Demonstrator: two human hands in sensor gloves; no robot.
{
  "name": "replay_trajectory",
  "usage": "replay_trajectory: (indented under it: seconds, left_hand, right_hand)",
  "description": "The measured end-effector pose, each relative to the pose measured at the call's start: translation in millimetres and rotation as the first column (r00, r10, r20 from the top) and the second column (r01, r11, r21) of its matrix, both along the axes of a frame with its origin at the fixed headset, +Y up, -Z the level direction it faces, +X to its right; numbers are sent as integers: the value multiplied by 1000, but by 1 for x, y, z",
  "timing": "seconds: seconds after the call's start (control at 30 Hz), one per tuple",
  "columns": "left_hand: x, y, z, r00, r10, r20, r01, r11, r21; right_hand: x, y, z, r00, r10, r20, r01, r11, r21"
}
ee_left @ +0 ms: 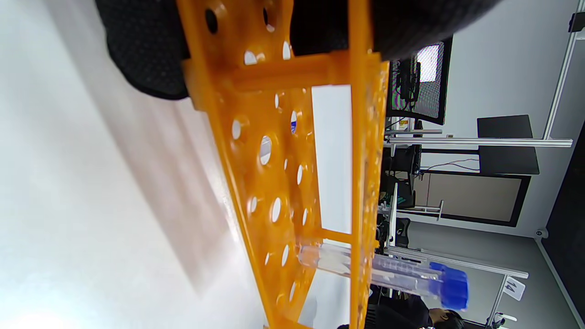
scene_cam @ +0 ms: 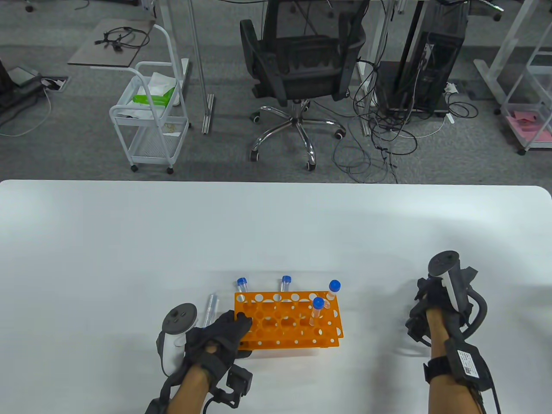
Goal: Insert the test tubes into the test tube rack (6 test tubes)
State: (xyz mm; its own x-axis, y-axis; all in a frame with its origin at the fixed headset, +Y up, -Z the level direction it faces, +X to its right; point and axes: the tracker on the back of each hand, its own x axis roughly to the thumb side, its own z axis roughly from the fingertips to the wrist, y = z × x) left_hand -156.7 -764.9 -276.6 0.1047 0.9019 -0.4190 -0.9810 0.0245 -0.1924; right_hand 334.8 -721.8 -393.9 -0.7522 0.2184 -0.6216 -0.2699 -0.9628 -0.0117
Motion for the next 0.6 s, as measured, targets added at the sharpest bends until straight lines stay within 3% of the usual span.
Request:
replay_trajectory:
  seconds: [0.17,0.43,0.6]
  left_hand:
    - [-3,0,0,1000,5,-9,-5,1000,3]
    - [-4,0,0,1000,1,-7,-1,1000,8]
    - [-5,0,-1,1000,4,-16,-4,1000,7]
  right_hand:
    - [-24,18,20,994,-74,-81,83,990,116]
    - [-76,40,53,965,-99,-241,143,974,174]
    - [-91,52,66,943,-92,-319,172,958,232]
